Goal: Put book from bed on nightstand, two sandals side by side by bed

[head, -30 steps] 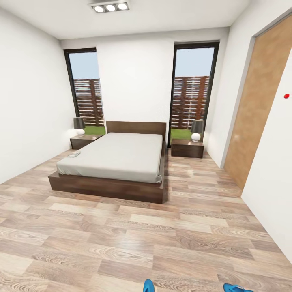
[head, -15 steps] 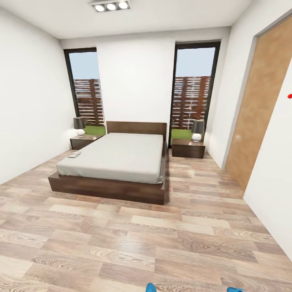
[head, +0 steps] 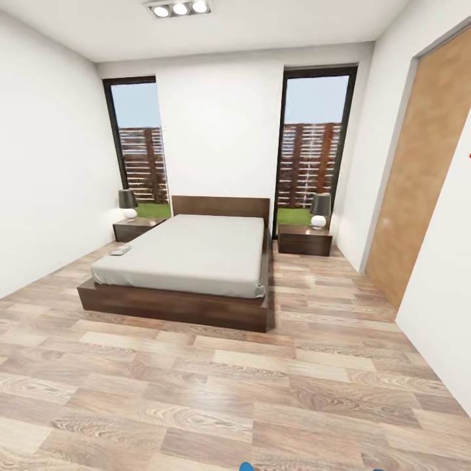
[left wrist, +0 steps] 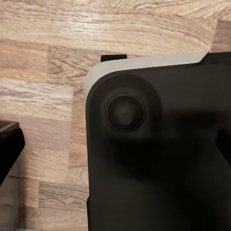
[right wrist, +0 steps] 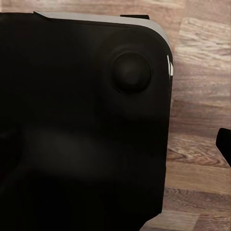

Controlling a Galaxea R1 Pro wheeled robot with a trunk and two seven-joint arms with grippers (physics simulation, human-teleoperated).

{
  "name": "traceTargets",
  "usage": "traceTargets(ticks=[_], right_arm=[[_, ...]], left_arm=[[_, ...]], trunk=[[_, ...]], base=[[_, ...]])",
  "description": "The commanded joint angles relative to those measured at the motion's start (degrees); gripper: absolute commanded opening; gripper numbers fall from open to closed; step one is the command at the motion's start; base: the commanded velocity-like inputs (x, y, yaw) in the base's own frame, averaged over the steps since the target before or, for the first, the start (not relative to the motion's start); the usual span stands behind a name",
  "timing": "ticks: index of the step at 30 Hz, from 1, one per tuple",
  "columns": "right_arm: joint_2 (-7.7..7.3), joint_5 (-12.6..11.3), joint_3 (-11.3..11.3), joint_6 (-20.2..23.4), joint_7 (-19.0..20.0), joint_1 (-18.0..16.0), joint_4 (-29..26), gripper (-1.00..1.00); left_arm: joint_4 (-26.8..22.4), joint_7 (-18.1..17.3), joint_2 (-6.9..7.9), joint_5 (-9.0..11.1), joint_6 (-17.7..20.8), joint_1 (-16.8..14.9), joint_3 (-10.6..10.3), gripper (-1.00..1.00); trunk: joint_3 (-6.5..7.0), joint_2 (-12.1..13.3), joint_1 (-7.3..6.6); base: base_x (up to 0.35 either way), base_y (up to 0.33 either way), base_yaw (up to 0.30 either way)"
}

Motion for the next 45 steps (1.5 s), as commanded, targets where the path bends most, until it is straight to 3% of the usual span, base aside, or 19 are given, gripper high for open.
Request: traceTargets(ticks=[1,21,45], right_arm=[[0.0,0.0,0.0,-0.2,0.1,0.0,0.0,1.0],[0.0,0.0,0.0,-0.2,0.1,0.0,0.0,1.0],[0.0,0.0,0.0,-0.2,0.1,0.0,0.0,1.0]], left_arm=[[0.0,0.1,0.0,-0.1,-0.2,0.0,-0.1,1.0],[0.0,0.1,0.0,-0.1,-0.2,0.0,-0.1,1.0],[0.0,0.1,0.0,-0.1,-0.2,0.0,-0.1,1.0]], trunk=[[-0.04,0.0,0.0],[-0.04,0.0,0.0],[-0.04,0.0,0.0]], base=[[0.014,0.01,-0.016],[0.004,0.002,-0.159],[0.0,0.0,-0.024]])
